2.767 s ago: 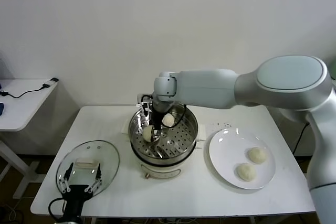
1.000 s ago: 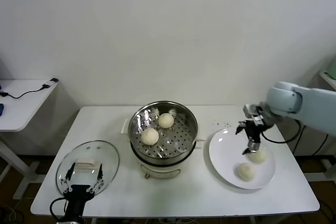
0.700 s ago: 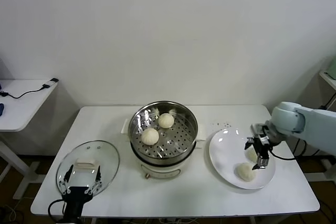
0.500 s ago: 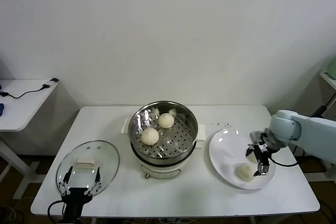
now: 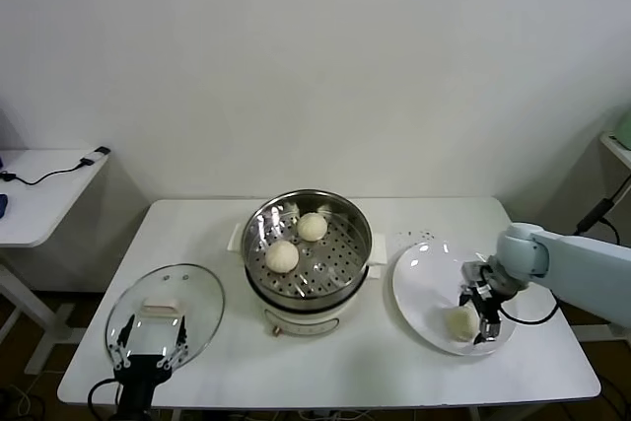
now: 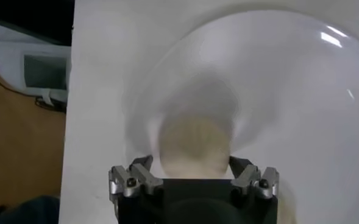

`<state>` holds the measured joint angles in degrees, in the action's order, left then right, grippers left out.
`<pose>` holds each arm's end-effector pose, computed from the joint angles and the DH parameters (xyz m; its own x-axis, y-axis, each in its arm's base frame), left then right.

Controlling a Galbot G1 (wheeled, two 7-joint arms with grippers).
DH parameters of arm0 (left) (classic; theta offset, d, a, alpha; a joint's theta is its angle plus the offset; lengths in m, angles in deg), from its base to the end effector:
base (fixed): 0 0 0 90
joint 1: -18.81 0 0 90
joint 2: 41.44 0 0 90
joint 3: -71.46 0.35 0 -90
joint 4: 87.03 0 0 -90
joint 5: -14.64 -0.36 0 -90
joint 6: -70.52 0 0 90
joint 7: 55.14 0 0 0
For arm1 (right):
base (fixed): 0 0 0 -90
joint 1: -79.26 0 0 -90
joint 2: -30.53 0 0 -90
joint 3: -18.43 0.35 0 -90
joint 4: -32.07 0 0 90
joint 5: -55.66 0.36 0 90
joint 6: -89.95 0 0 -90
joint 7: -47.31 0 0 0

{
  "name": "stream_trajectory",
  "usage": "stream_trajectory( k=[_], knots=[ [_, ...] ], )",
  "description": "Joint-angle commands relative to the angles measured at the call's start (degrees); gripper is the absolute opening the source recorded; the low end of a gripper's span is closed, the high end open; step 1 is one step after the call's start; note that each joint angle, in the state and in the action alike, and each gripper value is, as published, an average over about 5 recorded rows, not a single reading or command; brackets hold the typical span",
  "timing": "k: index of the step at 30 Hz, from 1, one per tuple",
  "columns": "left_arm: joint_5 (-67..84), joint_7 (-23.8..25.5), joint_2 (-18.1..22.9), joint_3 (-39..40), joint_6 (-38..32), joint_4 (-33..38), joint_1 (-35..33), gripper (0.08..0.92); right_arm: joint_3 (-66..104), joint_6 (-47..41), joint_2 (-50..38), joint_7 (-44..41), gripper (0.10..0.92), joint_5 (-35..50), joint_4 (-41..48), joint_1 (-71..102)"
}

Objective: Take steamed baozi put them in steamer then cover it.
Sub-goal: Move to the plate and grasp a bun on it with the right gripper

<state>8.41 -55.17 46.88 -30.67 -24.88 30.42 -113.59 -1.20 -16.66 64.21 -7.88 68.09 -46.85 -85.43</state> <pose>0.1079 0.0725 -0.3450 -0.9768 -0.1511 0.1517 -0.1070 0.9581 0.2658 0.4599 -0.1643 -0.2490 0.0263 -0.0529 0.9983 -0.9985 -0.0491 0.0237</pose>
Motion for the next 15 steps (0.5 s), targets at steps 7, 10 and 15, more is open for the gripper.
stream_trajectory(
  k=[7, 10, 15],
  knots=[
    [0.0, 0.0, -0.1, 0.1, 0.0, 0.0, 0.1, 0.823, 1.1, 1.2, 1.0, -0.9, 0.704, -0.1, 1.8, -0.2],
    [0.0, 0.0, -0.1, 0.2, 0.0, -0.1, 0.0, 0.823, 0.6, 3.0, 1.2, -1.4, 0.694, 0.3, 2.0, -2.3],
    [-0.1, 0.1, -0.1, 0.3, -0.1, 0.0, -0.1, 0.823, -0.6, 13.4, 3.5, -5.7, 0.683, -2.9, 2.3, -10.9]
  ],
)
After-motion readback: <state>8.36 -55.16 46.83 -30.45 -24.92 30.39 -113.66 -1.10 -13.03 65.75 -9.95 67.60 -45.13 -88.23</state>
